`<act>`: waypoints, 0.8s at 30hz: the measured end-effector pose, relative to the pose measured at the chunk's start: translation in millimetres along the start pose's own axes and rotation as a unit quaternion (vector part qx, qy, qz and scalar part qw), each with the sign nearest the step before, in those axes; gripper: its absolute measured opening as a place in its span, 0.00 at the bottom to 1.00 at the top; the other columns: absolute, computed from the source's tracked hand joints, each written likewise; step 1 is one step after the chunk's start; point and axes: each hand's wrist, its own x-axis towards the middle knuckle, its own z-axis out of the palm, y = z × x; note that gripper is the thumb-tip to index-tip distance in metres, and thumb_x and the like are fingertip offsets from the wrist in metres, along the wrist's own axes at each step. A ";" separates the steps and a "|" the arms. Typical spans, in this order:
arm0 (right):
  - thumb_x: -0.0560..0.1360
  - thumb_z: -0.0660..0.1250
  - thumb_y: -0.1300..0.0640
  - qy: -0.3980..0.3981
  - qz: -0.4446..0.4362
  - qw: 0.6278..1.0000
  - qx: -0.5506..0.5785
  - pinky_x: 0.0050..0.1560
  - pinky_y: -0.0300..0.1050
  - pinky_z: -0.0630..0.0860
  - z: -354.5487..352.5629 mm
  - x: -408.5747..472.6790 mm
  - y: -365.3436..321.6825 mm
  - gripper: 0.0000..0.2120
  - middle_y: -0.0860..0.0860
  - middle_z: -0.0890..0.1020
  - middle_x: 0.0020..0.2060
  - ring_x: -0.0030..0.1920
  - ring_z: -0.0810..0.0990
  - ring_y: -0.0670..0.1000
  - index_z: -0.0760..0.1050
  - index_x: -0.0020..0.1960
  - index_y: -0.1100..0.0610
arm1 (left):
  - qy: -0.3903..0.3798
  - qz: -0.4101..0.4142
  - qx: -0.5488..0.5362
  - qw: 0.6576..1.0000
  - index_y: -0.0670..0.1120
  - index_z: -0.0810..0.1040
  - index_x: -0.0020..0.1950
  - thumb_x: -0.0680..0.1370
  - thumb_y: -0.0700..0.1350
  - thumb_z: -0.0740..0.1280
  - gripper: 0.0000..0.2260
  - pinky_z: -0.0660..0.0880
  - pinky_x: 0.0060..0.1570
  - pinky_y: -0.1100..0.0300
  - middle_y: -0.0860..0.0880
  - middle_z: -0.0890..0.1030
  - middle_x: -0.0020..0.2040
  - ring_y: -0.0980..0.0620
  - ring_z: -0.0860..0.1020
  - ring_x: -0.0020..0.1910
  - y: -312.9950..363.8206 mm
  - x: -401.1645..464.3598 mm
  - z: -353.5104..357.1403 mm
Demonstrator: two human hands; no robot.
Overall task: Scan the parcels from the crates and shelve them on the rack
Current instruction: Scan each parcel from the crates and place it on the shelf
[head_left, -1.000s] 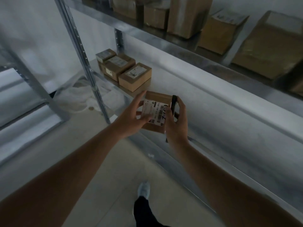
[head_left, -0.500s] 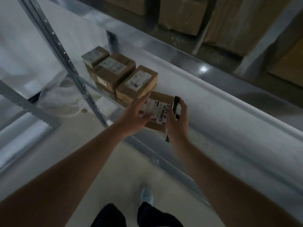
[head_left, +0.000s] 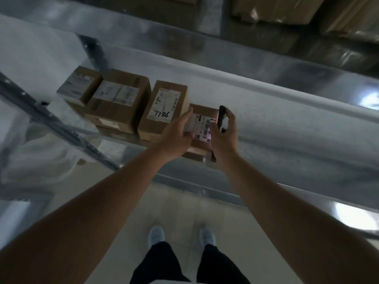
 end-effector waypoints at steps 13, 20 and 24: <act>0.84 0.67 0.59 0.037 0.015 0.999 -0.008 0.40 0.48 0.86 12.9 36.0 18.4 0.25 0.59 0.82 0.59 0.50 0.87 0.55 0.68 0.76 0.39 | -0.062 -0.026 0.098 0.993 0.48 0.48 0.87 0.84 0.37 0.64 0.36 0.63 0.62 0.63 0.44 0.68 0.79 0.45 0.67 0.78 -11.4 50.5 2.7; 0.83 0.67 0.61 0.019 0.013 1.000 -0.013 0.40 0.46 0.87 19.8 50.2 19.8 0.28 0.59 0.82 0.58 0.46 0.85 0.51 0.67 0.77 0.38 | -0.055 -0.052 0.132 0.988 0.48 0.46 0.87 0.84 0.36 0.64 0.38 0.66 0.68 0.58 0.45 0.69 0.77 0.45 0.67 0.78 -11.7 61.4 1.2; 0.83 0.70 0.56 0.004 0.007 1.000 -0.021 0.40 0.42 0.86 19.5 54.3 24.5 0.27 0.57 0.81 0.60 0.50 0.86 0.53 0.67 0.78 0.40 | -0.046 -0.061 0.155 0.985 0.47 0.46 0.86 0.83 0.36 0.65 0.38 0.66 0.60 0.61 0.45 0.71 0.75 0.45 0.69 0.76 -9.4 63.5 5.5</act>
